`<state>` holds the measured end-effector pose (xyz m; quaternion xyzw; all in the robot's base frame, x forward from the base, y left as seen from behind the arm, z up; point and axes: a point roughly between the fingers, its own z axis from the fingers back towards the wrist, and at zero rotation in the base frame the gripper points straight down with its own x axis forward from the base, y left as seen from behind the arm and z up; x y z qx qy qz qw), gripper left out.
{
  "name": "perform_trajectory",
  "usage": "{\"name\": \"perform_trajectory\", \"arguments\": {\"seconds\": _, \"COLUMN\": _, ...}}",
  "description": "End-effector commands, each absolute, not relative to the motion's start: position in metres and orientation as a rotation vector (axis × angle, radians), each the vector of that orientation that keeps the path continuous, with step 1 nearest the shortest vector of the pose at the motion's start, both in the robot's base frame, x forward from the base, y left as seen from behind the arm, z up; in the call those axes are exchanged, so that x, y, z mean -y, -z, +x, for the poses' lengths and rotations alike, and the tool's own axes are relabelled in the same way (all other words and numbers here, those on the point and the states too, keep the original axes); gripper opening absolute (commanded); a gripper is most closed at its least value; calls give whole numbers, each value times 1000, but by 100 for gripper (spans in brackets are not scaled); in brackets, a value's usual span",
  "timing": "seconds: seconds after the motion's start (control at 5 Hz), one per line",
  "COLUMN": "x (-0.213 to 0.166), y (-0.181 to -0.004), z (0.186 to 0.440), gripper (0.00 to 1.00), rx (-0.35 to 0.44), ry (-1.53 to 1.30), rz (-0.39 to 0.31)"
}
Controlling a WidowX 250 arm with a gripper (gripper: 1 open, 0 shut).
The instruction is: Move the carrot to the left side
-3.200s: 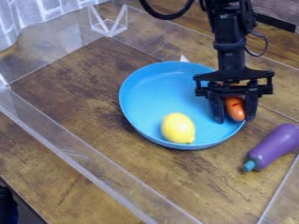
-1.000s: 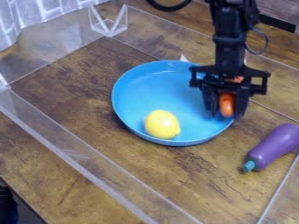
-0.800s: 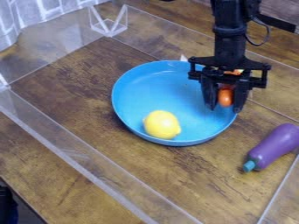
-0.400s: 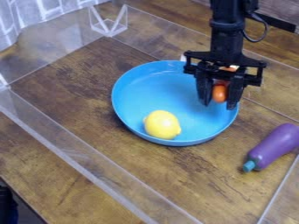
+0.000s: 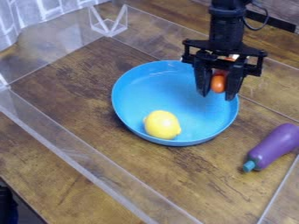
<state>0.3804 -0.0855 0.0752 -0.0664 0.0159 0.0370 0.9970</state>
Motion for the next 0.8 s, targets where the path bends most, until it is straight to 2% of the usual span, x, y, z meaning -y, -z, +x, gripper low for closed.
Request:
{"name": "perform_trajectory", "arguments": {"seconds": 0.0, "x": 82, "y": -115, "z": 382, "gripper": 0, "rx": 61, "ry": -52, "rz": -131}}
{"name": "perform_trajectory", "arguments": {"seconds": 0.6, "x": 77, "y": -121, "z": 375, "gripper": 0, "rx": 54, "ry": -5, "rz": -95}}
